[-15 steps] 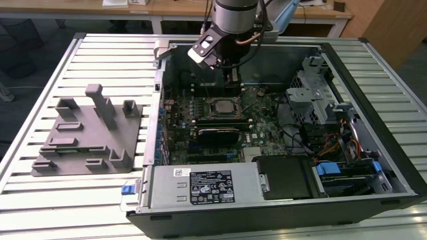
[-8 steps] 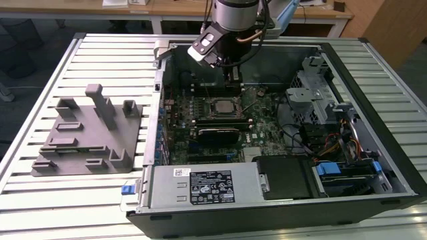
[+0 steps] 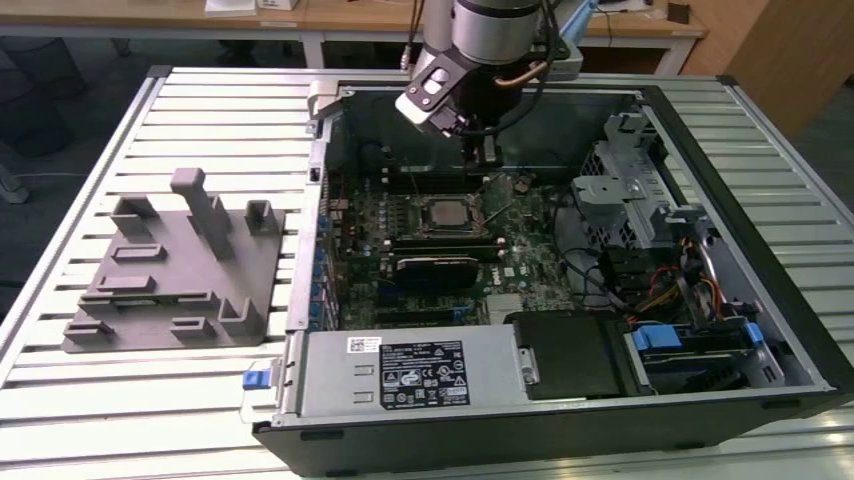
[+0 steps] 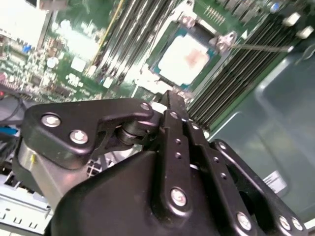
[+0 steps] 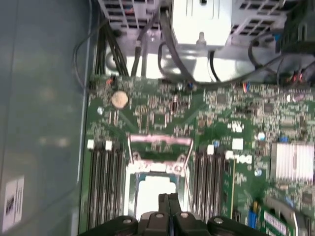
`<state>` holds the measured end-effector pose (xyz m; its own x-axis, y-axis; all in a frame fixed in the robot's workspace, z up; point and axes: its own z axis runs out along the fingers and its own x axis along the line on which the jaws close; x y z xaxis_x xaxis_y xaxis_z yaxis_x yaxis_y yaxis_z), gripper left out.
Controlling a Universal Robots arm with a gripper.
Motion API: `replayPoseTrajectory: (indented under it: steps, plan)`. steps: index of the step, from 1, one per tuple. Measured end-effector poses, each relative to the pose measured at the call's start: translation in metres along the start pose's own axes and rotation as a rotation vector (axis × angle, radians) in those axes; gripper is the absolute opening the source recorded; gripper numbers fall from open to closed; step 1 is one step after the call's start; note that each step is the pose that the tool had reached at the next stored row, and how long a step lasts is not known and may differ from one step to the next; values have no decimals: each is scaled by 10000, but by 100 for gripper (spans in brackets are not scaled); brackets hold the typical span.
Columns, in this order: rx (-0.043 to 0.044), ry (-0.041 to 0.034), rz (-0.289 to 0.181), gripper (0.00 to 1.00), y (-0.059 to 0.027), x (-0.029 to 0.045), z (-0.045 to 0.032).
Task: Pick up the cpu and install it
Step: 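Close the cpu cover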
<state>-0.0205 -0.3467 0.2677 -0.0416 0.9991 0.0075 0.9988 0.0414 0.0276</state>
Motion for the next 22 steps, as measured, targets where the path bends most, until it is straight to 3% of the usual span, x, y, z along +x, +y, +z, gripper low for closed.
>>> replayPoseTrajectory:
  steps: [6,13,22]
  plan:
    - [-2,57,-190,11,23,-1,-13]
    - [41,63,-258,11,241,-10,-4]
    - [48,64,-257,11,362,-15,10]
